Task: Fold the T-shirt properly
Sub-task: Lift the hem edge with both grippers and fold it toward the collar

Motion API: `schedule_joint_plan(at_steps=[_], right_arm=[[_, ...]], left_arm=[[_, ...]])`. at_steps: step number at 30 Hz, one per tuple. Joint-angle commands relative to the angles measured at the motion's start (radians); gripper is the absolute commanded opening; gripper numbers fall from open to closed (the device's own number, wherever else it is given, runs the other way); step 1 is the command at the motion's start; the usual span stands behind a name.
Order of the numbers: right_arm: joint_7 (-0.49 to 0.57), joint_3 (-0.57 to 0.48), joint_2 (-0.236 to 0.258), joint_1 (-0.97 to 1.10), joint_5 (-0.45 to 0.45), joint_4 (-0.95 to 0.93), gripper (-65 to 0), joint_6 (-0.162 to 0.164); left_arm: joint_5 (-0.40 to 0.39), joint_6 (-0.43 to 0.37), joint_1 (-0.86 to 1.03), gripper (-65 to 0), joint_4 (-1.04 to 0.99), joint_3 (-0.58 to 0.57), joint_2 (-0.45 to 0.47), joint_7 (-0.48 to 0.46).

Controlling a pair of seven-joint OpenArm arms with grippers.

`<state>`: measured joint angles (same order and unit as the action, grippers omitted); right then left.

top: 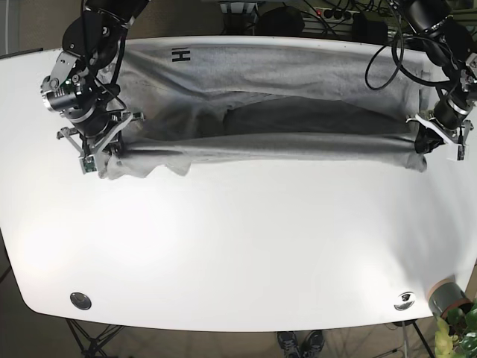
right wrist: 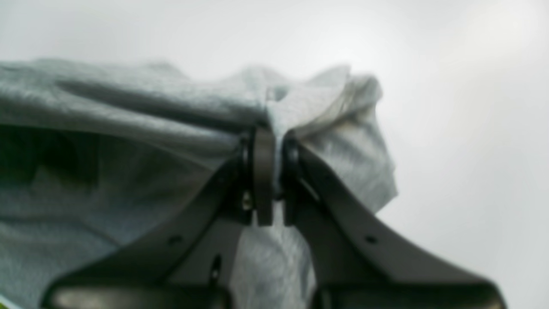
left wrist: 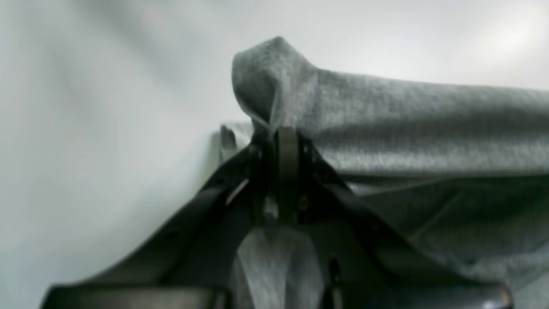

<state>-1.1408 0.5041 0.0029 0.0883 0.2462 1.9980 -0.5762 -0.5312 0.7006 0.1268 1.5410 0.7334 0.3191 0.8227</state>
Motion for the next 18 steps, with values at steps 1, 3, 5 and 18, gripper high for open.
schedule_joint_plan(at_steps=[1, 3, 5, 18], right_arm=[[0.014, 0.049, 0.01, 0.031, 0.063, 0.02, -62.9, 0.005], [0.014, 0.075, 0.01, 0.055, 0.117, 0.02, -62.9, 0.008], [0.014, 0.087, 0.012, 0.084, 0.16, 0.02, -62.9, 0.014], [0.014, 0.09, 0.013, 0.225, 0.262, 0.02, -62.9, 0.014]], left_arm=[[-0.004, -0.002, 0.009, -65.0, 0.014, 0.01, 0.022, -0.027], [-0.004, -0.002, 0.029, -65.0, 0.014, 0.01, 0.022, -0.029], [-0.004, -0.002, 0.044, -65.0, 0.013, 0.01, 0.024, -0.029], [0.0, -0.002, 0.11, -65.0, 0.008, 0.01, 0.024, -0.03]])
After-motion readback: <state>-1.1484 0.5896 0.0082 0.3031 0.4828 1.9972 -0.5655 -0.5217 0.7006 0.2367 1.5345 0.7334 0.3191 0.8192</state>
